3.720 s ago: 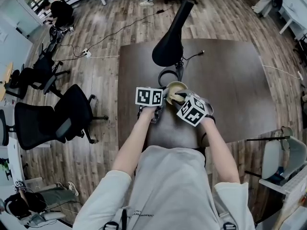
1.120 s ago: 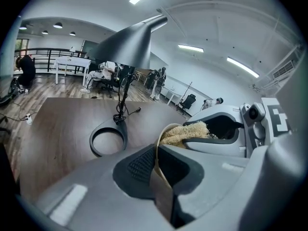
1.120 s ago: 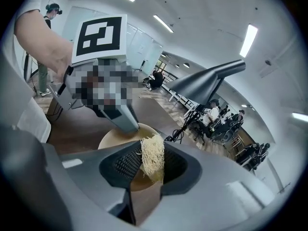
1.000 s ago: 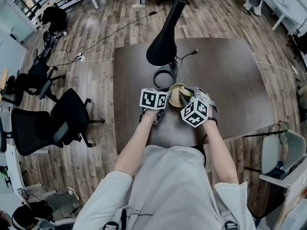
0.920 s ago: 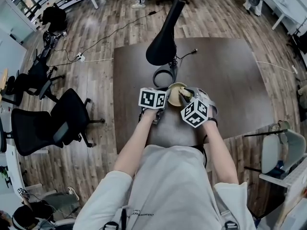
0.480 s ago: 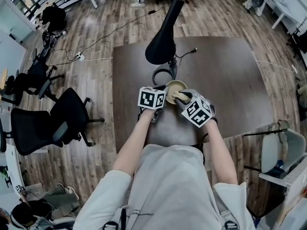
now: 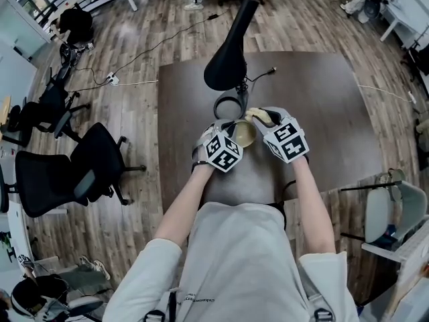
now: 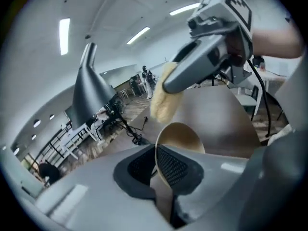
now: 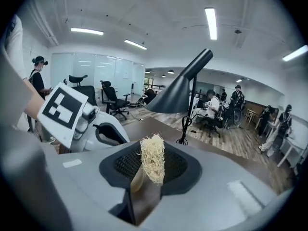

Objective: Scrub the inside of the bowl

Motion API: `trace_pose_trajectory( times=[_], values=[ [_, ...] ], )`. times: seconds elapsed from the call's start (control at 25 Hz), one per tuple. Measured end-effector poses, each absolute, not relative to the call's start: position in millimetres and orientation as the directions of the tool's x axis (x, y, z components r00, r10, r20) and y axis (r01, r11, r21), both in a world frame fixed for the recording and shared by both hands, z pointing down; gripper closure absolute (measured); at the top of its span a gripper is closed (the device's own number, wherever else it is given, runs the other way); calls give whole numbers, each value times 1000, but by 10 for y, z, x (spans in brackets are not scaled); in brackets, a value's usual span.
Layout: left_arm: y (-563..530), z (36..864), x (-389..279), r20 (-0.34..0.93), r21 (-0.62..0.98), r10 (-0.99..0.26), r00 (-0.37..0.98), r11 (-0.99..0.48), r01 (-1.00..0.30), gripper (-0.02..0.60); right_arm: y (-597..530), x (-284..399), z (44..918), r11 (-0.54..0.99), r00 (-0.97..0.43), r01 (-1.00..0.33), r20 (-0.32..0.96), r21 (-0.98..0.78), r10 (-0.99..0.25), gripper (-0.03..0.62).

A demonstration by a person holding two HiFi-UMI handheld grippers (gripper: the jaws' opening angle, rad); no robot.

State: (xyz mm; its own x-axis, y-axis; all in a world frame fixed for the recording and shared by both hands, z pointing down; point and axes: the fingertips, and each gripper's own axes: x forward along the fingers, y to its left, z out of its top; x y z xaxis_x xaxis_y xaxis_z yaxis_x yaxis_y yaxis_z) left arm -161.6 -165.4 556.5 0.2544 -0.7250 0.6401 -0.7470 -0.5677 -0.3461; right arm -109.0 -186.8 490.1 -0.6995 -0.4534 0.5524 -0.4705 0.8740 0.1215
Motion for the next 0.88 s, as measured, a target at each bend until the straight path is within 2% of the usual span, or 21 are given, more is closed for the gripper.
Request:
trace_pose_trajectory(
  times=[0.16, 0.4, 0.52, 0.72, 0.88],
  values=[
    [-1677, 5466, -1393, 616, -473, -750, 241, -597, -648, 566, -1848, -1284, 4861, 874, -723, -480, 530, 75, -443, 465],
    [-1652, 5327, -1312, 541, -685, -822, 177, -553, -475, 566, -1896, -1328, 4881, 838, -707, -544, 524, 26, -475, 465],
    [-1664, 5286, -1328, 518, -683, -836, 179, -531, -502, 566, -1917, -1365, 4873, 829, -700, -558, 516, 37, -494, 465],
    [-1713, 5182, -1379, 509, -628, -839, 195, -517, -582, 564, -1937, -1372, 4864, 818, -663, -552, 509, 164, -550, 465],
    [-1724, 5159, -1455, 488, -636, -853, 186, -493, -593, 563, -1967, -1323, 4911, 820, -658, -548, 519, 169, -546, 467]
  ],
)
